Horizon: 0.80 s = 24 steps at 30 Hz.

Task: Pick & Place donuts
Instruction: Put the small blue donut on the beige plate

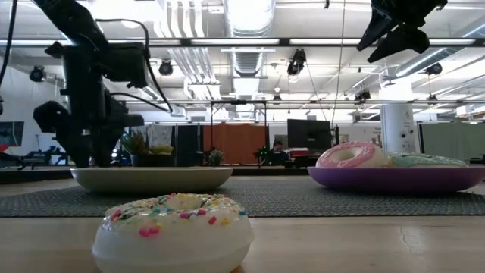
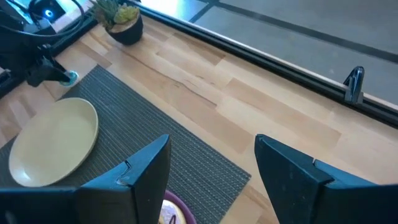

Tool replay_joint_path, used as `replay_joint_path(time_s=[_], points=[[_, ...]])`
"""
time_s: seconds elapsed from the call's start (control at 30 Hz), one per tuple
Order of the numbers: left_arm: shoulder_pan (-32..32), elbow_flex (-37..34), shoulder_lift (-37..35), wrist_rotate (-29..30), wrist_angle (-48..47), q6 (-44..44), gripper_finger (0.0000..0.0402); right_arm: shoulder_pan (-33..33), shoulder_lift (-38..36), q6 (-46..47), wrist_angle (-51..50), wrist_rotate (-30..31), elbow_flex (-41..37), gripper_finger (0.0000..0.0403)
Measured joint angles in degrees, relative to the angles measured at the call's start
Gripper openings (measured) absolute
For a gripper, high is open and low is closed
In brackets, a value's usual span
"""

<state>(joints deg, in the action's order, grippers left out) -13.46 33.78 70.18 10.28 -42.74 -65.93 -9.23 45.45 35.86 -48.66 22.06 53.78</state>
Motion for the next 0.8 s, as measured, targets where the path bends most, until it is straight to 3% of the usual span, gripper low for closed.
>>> replay_joint_path(time_s=[0.2, 0.37, 0.47, 0.8], points=[[-0.6, -4.1, 0.2, -0.2, 2.4, -0.6, 0.0117, 0.0, 1.8, 0.2, -0.1, -0.1, 0.0, 0.0224], [-0.6, -4.6, 0.0, -0.2, 5.5, 0.2, 0.0048, 0.0, 2.3, 0.2, -0.1, -0.1, 0.0, 0.0224], [-0.4, -1.9, 0.3, -0.1, 5.9, 2.8, 0.0010, 0.0, 2.3, 0.2, -0.1, 0.0, 0.0, 0.0224], [9.0, 15.8, 2.5, 3.9, 8.0, 7.7, 0.0001, 0.0, 2.3, 0.6, -0.4, 0.0, 0.0, 0.0224]])
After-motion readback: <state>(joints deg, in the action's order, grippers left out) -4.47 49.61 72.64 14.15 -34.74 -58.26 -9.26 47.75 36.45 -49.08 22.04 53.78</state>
